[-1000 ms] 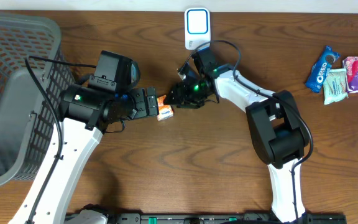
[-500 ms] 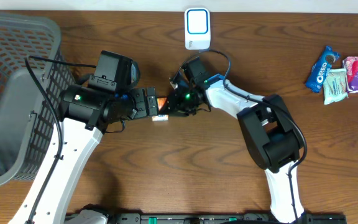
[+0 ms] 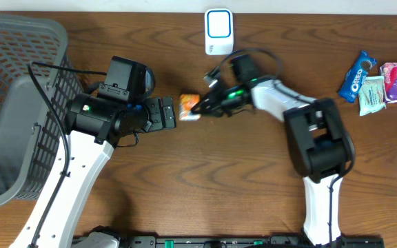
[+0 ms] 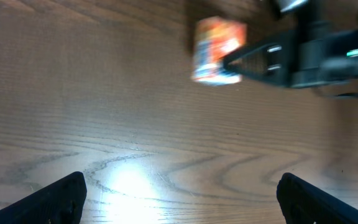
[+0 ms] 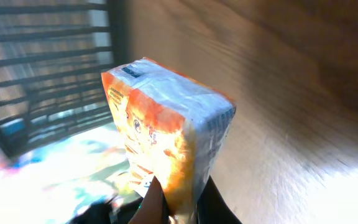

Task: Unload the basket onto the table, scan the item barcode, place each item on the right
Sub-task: 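Reach the right gripper to the orange tissue pack and grasp it, then lift the orange pack and hold it in front of the white scanner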

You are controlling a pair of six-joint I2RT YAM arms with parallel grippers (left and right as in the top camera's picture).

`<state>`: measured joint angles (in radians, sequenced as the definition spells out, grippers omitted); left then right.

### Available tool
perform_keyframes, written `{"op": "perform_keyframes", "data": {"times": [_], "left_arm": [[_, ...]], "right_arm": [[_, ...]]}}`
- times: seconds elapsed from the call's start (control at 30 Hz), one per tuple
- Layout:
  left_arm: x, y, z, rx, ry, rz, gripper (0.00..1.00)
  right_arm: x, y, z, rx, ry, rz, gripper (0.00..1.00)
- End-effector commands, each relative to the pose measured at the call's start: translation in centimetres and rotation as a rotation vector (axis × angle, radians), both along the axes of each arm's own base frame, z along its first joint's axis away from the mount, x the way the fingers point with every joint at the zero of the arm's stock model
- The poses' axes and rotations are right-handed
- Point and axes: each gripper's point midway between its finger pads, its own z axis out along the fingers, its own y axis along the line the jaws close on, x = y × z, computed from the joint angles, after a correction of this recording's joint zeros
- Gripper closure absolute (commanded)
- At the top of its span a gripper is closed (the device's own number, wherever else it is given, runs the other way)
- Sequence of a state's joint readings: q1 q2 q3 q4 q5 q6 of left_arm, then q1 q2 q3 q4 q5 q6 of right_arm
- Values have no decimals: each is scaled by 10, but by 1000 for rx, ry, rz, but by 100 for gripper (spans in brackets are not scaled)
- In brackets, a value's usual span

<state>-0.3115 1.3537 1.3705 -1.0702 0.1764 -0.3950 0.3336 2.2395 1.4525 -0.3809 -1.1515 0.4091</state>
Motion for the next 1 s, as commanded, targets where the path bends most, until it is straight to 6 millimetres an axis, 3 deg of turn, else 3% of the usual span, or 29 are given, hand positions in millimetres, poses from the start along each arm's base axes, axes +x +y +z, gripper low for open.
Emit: {"op": "perform_keyframes", "data": {"times": [0.0,0.03,0.67,0.83,0.97], "left_arm": [[1,3,2,10,-8,7,2],[1,3,2,10,-9,7,2],[1,3,2,10,-9,7,2],[1,3,2,10,-9,7,2],[1,3,2,10,-9,7,2]], "right_arm": [[-9,-16,44,321,-71,110,99],[-6,-26,56,409,-129,124,99],[44,-60,72,431,-400,70,99],[77,-64,63,284,-292,-95,99],[116,-72,56,94,-253,-334,99]]}}
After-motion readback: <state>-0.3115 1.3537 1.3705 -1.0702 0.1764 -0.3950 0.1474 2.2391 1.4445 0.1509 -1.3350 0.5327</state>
